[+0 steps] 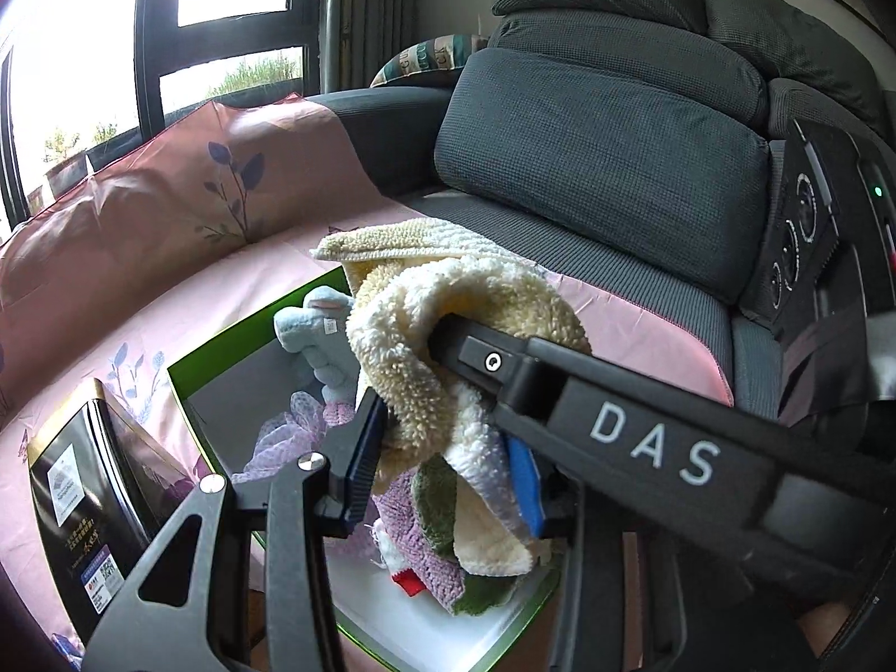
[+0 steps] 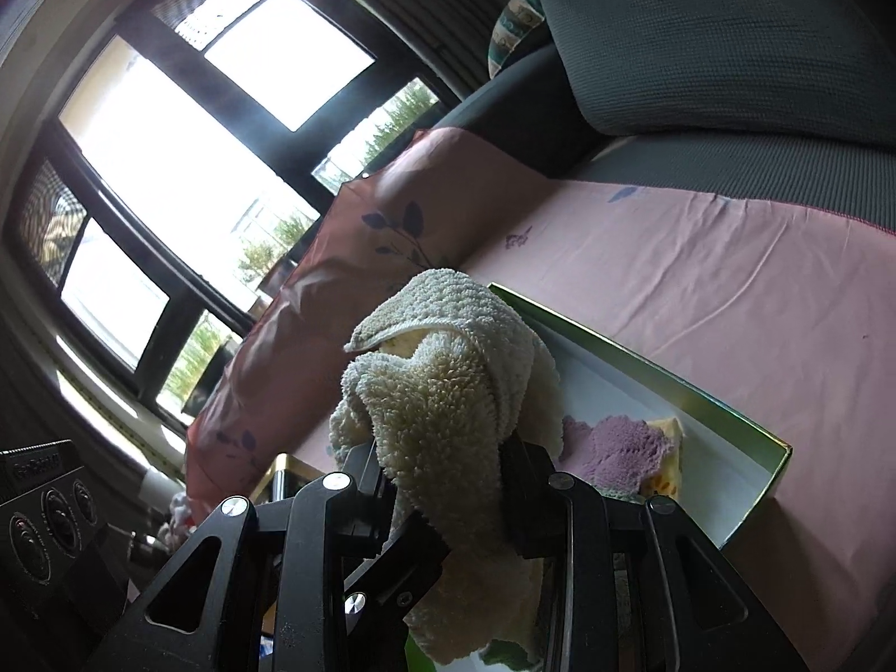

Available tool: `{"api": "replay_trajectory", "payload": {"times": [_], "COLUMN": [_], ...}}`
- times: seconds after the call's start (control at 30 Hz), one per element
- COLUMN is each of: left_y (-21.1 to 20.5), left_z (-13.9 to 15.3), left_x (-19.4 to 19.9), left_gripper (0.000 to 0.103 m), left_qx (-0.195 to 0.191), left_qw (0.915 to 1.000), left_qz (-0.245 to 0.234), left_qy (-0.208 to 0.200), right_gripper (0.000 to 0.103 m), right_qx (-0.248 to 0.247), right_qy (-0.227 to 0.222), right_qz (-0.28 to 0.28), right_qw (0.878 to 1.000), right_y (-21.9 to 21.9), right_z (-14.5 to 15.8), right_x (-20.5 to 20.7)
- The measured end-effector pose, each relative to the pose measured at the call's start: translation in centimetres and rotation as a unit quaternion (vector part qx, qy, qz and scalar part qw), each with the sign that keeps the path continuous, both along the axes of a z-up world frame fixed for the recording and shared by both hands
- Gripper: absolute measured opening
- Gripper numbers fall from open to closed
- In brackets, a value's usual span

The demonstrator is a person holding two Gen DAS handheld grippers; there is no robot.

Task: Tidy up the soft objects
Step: 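Lower the beige towel into the box and open the right gripper, then move the right gripper to the blue tissue pack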

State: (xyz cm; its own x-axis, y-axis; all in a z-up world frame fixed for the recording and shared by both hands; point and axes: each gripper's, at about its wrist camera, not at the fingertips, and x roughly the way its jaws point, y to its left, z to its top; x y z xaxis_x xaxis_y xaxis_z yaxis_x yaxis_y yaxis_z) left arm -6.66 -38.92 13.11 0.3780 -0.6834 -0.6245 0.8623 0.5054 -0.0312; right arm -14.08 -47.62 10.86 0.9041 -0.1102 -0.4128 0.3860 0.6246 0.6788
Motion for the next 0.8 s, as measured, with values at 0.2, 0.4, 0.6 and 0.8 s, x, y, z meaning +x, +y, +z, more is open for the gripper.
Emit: {"api": "replay_trajectory", "payload": {"times": [0.2, 0.4, 0.6, 0.8], "left_y": [-2.2, -2.4, -1.6, 2.7], "left_z": [-2.2, -3.1, -1.8, 1.2], "left_x": [1.1, 1.8, 1.8, 1.2], "left_gripper": [0.039, 0.040, 0.040, 0.040], "left_qx": [0.050, 0.052, 0.046, 0.017], "left_qw": [0.9976, 0.9948, 0.9947, 0.9942], "left_qz": [0.033, 0.051, 0.070, 0.096], "left_qy": [0.035, 0.071, 0.060, 0.046], "right_gripper": [0.035, 0.035, 0.036, 0.045], "right_qx": [0.018, 0.033, 0.031, -0.006], "right_qy": [0.056, 0.071, 0.082, 0.087], "right_qz": [-0.026, -0.036, -0.044, -0.057], "right_qw": [0.998, 0.996, 0.995, 0.995], "right_y": [-1.3, -1.9, -1.8, -0.9], "right_z": [-1.7, -2.3, -1.7, 0.2], "right_x": [0.0, -0.6, -1.3, -2.1]}}
